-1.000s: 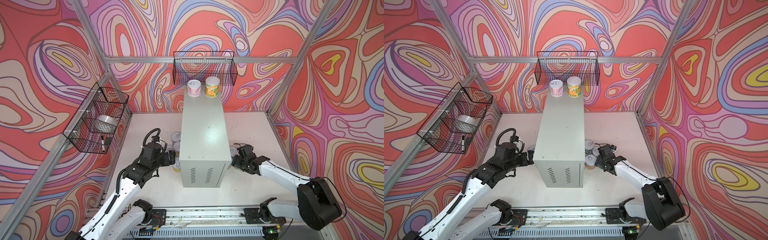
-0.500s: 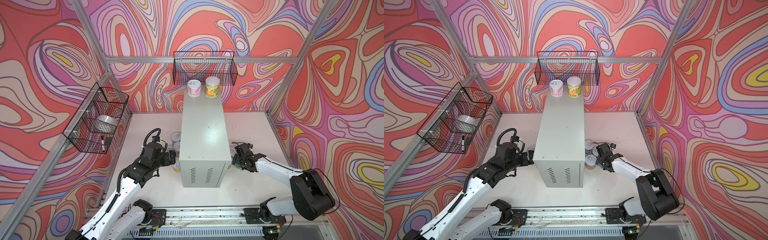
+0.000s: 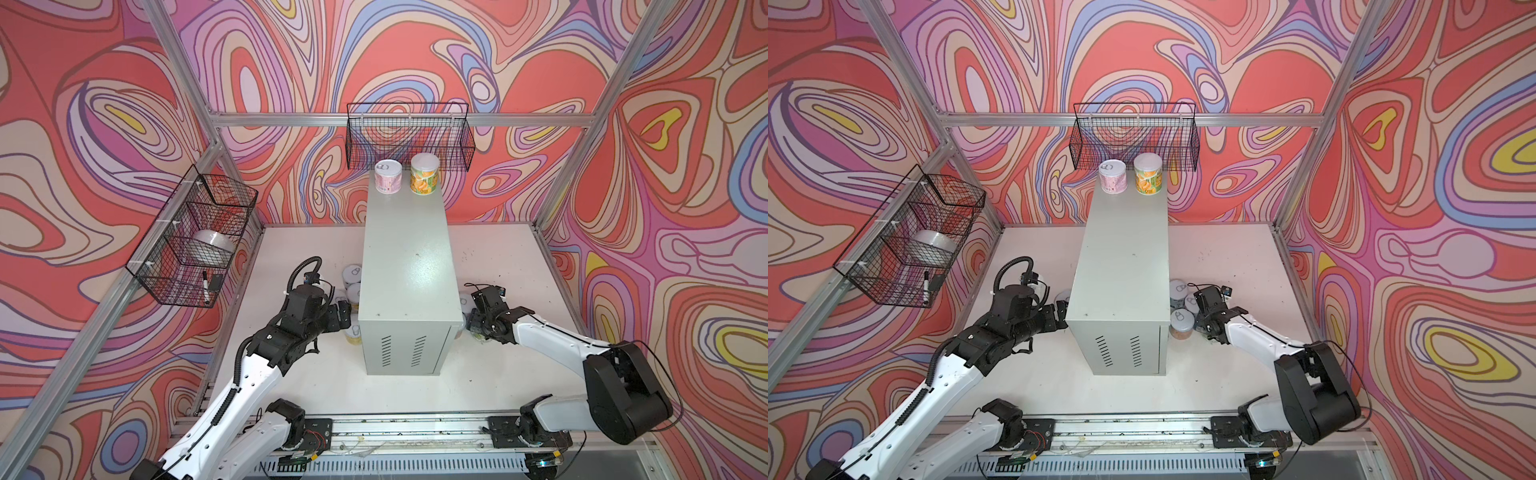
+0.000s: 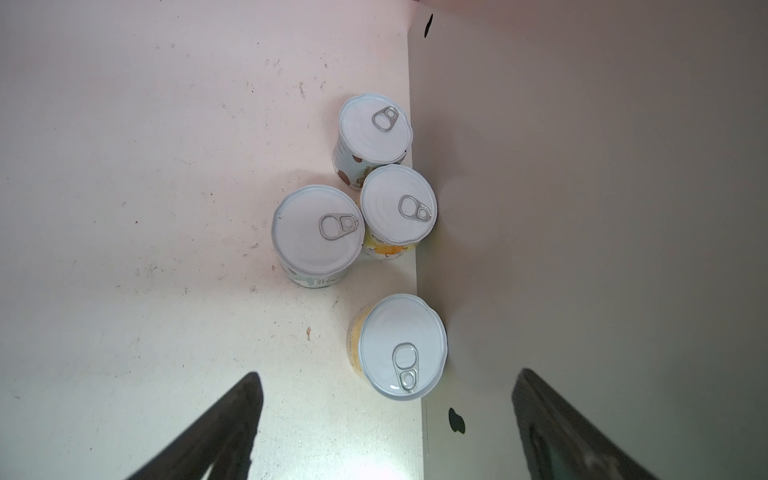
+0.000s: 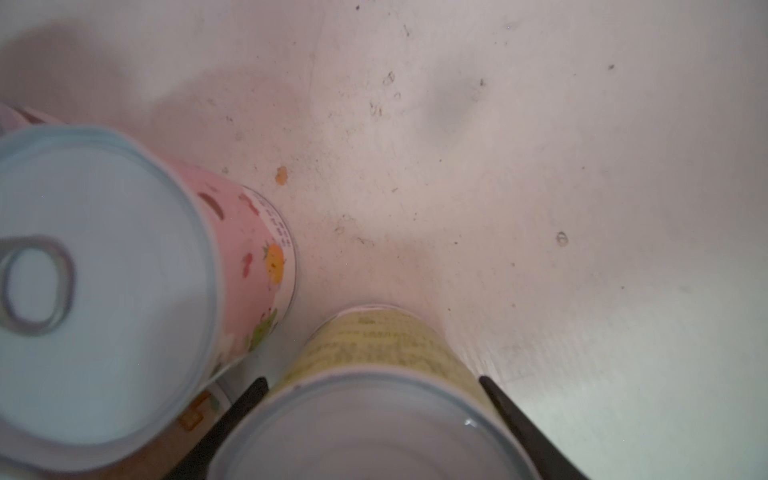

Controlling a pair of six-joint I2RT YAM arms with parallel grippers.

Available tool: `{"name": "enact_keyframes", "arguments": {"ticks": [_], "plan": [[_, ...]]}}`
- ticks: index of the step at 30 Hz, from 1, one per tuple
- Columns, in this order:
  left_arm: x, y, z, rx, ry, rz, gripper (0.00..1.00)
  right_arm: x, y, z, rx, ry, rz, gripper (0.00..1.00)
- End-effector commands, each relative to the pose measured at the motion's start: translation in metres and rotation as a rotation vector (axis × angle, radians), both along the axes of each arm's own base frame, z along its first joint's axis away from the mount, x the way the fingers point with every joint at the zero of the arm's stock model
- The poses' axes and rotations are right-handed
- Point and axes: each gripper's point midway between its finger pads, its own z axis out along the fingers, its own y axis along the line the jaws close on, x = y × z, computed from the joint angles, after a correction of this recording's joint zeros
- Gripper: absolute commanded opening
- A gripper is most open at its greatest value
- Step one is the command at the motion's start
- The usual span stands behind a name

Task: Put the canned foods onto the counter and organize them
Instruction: 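Lift the yellow-green can with the right gripper onto the cabinet top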

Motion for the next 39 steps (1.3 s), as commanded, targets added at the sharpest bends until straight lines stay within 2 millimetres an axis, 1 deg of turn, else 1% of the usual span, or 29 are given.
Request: {"name": "enact_keyframes", "arguments": {"ticks": [1,3,7,8,9,10,12,14,16,17,19,22,26,27,28,29,30,33,39], "plan": [[0.003,0.005,0.022,0.028,-0.038,0.005,0.95,0.006,-0.002,0.051,-0.004,-0.086,0.027,0.00],[0.004,0.007,0.033,0.065,-0.050,-0.013,0.96,0.002,-0.003,0.076,-0.017,-0.099,0.065,0.00],[0.009,0.014,0.058,0.155,-0.051,-0.028,0.98,0.006,-0.008,0.141,-0.082,-0.150,0.119,0.00],[0.011,0.015,0.064,0.174,-0.052,-0.031,0.98,0.009,-0.010,0.162,-0.098,-0.177,0.124,0.00],[0.013,0.017,0.069,0.188,-0.052,-0.032,0.99,0.011,-0.011,0.177,-0.112,-0.194,0.130,0.00],[0.016,0.022,0.073,0.208,-0.042,-0.018,0.99,0.016,-0.012,0.199,-0.122,-0.230,0.134,0.00],[0.021,0.035,0.085,0.206,-0.025,0.017,0.99,0.025,-0.012,0.237,-0.137,-0.296,0.140,0.00],[0.027,0.047,0.102,0.174,-0.037,0.051,0.99,0.036,-0.008,0.273,-0.137,-0.362,0.157,0.00],[0.033,0.054,0.123,0.145,-0.078,0.064,0.99,0.049,0.002,0.306,-0.117,-0.428,0.192,0.00],[0.034,0.053,0.131,0.133,-0.094,0.058,1.00,0.055,0.007,0.319,-0.106,-0.452,0.208,0.00],[0.038,0.044,0.150,0.107,-0.141,0.009,1.00,0.069,0.022,0.347,-0.071,-0.505,0.256,0.00],[0.043,0.030,0.166,0.067,-0.167,-0.058,1.00,0.084,0.045,0.384,-0.025,-0.572,0.335,0.00],[0.051,0.023,0.181,0.052,-0.180,-0.087,0.99,0.094,0.079,0.424,-0.008,-0.632,0.431,0.00],[0.052,0.022,0.185,0.048,-0.190,-0.095,0.99,0.097,0.091,0.428,-0.001,-0.631,0.464,0.00],[0.053,0.020,0.190,0.041,-0.197,-0.102,0.99,0.097,0.101,0.436,0.014,-0.646,0.496,0.00],[0.054,0.017,0.194,0.029,-0.206,-0.113,0.99,0.097,0.109,0.441,0.025,-0.653,0.514,0.00],[0.055,0.013,0.198,0.011,-0.211,-0.129,0.98,0.101,0.122,0.441,0.037,-0.655,0.542,0.00],[0.053,-0.004,0.205,-0.040,-0.214,-0.197,0.96,0.101,0.150,0.445,0.089,-0.680,0.608,0.00],[0.048,-0.024,0.217,-0.002,-0.241,-0.249,0.96,0.094,0.198,0.444,0.154,-0.704,0.703,0.00]]}}
